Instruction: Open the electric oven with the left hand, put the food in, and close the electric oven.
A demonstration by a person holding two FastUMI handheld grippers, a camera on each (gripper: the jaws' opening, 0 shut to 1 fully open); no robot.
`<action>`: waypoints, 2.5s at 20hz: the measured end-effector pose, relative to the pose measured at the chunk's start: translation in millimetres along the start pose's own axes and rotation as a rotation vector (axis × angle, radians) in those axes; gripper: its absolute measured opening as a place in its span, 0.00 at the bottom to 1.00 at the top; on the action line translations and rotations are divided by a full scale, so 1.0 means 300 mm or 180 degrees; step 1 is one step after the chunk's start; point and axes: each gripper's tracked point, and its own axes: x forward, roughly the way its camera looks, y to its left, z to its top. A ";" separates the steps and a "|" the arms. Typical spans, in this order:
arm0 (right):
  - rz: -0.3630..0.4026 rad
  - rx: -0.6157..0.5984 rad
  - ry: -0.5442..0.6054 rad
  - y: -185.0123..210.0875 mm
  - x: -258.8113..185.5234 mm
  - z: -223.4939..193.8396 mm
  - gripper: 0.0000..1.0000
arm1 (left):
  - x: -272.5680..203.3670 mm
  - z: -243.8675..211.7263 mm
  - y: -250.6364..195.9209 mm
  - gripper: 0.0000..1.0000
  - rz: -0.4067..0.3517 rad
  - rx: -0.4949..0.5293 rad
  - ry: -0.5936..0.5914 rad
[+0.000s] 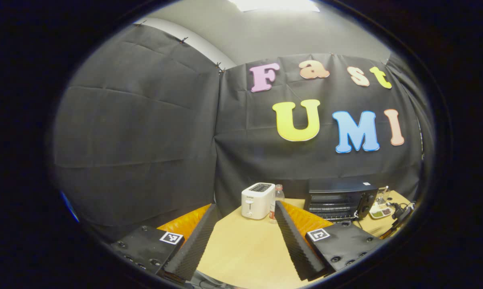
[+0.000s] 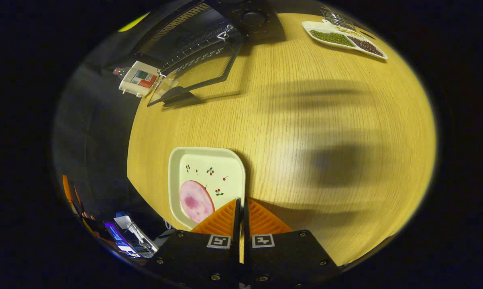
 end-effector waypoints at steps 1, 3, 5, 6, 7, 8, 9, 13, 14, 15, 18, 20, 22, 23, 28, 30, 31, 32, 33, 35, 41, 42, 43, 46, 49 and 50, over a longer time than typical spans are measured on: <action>-0.0068 0.0063 -0.0079 -0.004 -0.014 -0.002 0.05 | 0.006 -0.001 0.004 1.00 -0.0001 -0.0035 0.0004; -0.0099 0.0061 -0.0104 0.003 0.003 0.003 0.01 | 0.015 -0.005 0.008 1.00 0.0010 -0.0074 0.0006; -0.0069 0.0142 -0.0094 0.010 -0.001 -0.003 0.01 | 0.013 0.000 0.010 1.00 0.0007 -0.0105 -0.0004; -0.0009 0.0192 -0.0103 0.026 -0.008 -0.005 0.01 | 0.010 0.001 0.010 1.00 0.0000 -0.0115 -0.0011; 0.0039 0.0201 -0.0110 0.038 -0.015 -0.006 0.01 | 0.012 0.000 0.008 1.00 0.0000 -0.0115 -0.0019; 0.0050 0.0195 -0.0144 0.041 -0.018 -0.006 0.01 | 0.012 0.003 0.008 1.00 -0.0006 -0.0111 -0.0030; 0.0056 0.0191 -0.0164 0.045 -0.020 -0.002 0.01 | 0.015 -0.004 0.001 1.00 -0.0014 -0.0109 -0.0024; 0.0157 0.0298 -0.0240 0.089 -0.043 0.007 0.01 | 0.020 -0.018 -0.026 1.00 -0.0063 -0.0157 -0.0006; 0.0200 0.0319 -0.0267 0.103 -0.051 0.014 0.01 | 0.023 -0.023 -0.029 1.00 -0.0071 -0.0182 -0.0002; 0.0266 0.0353 -0.0290 0.124 -0.058 0.022 0.01 | 0.024 -0.027 -0.033 1.00 -0.0079 -0.0207 0.0009; 0.0461 0.0487 -0.0346 0.191 -0.076 0.045 0.01 | 0.042 -0.048 -0.045 1.00 -0.0101 -0.0240 0.0052; 0.0564 0.0585 -0.0426 0.235 -0.092 0.075 0.01 | 0.056 -0.047 -0.051 1.00 -0.0114 -0.0244 0.0046; 0.0587 0.0757 -0.0617 0.267 -0.108 0.134 0.01 | 0.077 -0.047 -0.060 0.96 -0.0129 -0.0238 0.0042; 0.0596 0.0844 -0.0720 0.279 -0.119 0.169 0.01 | 0.086 -0.049 -0.066 1.00 -0.0145 -0.0234 0.0042; 0.0708 0.1242 -0.1150 0.355 -0.153 0.317 0.01 | 0.147 -0.049 -0.099 0.97 -0.0231 -0.0185 0.0042; 0.0747 0.1426 -0.1298 0.373 -0.161 0.365 0.01 | 0.174 -0.046 -0.102 0.97 -0.0269 -0.0170 0.0040; 0.0755 0.1519 -0.1372 0.380 -0.161 0.389 0.01 | 0.191 -0.045 -0.104 0.97 -0.0284 -0.0166 0.0035; 0.0769 0.1605 -0.1426 0.387 -0.160 0.411 0.01 | 0.205 -0.047 -0.107 0.97 -0.0304 -0.0165 0.0036; 0.0780 0.1703 -0.1485 0.391 -0.159 0.432 0.01 | 0.224 -0.051 -0.112 0.97 -0.0320 -0.0173 0.0042; 0.0831 0.1928 -0.1581 0.394 -0.166 0.480 0.01 | 0.253 -0.056 -0.126 0.93 -0.0381 -0.0197 0.0061; 0.0819 0.2599 -0.1846 0.371 -0.141 0.619 0.01 | 0.344 -0.075 -0.156 0.90 -0.0544 -0.0110 0.0080; 0.0846 0.2691 -0.1885 0.377 -0.136 0.642 0.01 | 0.361 -0.086 -0.158 0.97 -0.0565 -0.0094 0.0098; 0.0891 0.2791 -0.1928 0.379 -0.132 0.670 0.01 | 0.376 -0.094 -0.161 0.97 -0.0586 -0.0087 0.0113; 0.0948 0.3048 -0.2069 0.378 -0.114 0.742 0.01 | 0.416 -0.126 -0.160 0.97 -0.0613 -0.0080 0.0197; 0.0962 0.3223 -0.2178 0.377 -0.081 0.800 0.01 | 0.444 -0.144 -0.149 0.97 -0.0609 -0.0041 0.0237; 0.0980 0.3304 -0.2225 0.376 -0.074 0.820 0.01 | 0.448 -0.157 -0.142 1.00 -0.0603 -0.0019 0.0265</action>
